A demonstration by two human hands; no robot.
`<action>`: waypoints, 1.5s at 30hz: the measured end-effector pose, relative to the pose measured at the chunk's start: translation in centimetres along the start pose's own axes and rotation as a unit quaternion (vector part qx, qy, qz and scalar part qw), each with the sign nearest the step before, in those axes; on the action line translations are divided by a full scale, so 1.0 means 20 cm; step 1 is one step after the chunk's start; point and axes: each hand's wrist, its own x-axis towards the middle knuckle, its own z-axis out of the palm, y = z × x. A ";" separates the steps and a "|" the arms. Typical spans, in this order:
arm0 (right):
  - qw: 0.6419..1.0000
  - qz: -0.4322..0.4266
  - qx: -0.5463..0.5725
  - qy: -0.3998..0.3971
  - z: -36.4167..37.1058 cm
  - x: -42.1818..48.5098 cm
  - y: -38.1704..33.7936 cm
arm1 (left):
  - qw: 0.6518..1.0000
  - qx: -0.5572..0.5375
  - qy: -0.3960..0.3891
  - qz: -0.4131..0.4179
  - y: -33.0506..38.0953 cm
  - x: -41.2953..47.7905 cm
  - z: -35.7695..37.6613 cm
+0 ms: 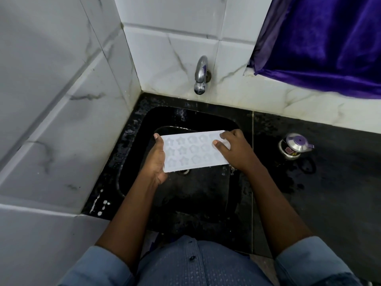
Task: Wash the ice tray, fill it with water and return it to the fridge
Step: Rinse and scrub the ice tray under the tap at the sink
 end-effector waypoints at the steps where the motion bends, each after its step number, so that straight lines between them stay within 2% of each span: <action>1: 1.000 -0.001 0.007 0.009 0.00 0.00 0.00 | 1.000 0.001 -0.002 -0.001 0.00 0.00 0.00; 14: 0.999 0.002 0.001 0.043 -0.02 -0.02 -0.04 | 1.000 -0.009 -0.005 0.012 -0.03 -0.02 -0.02; 45: 0.999 0.001 0.003 0.038 0.01 -0.06 -0.08 | 1.000 -0.023 -0.012 0.004 -0.03 -0.04 -0.08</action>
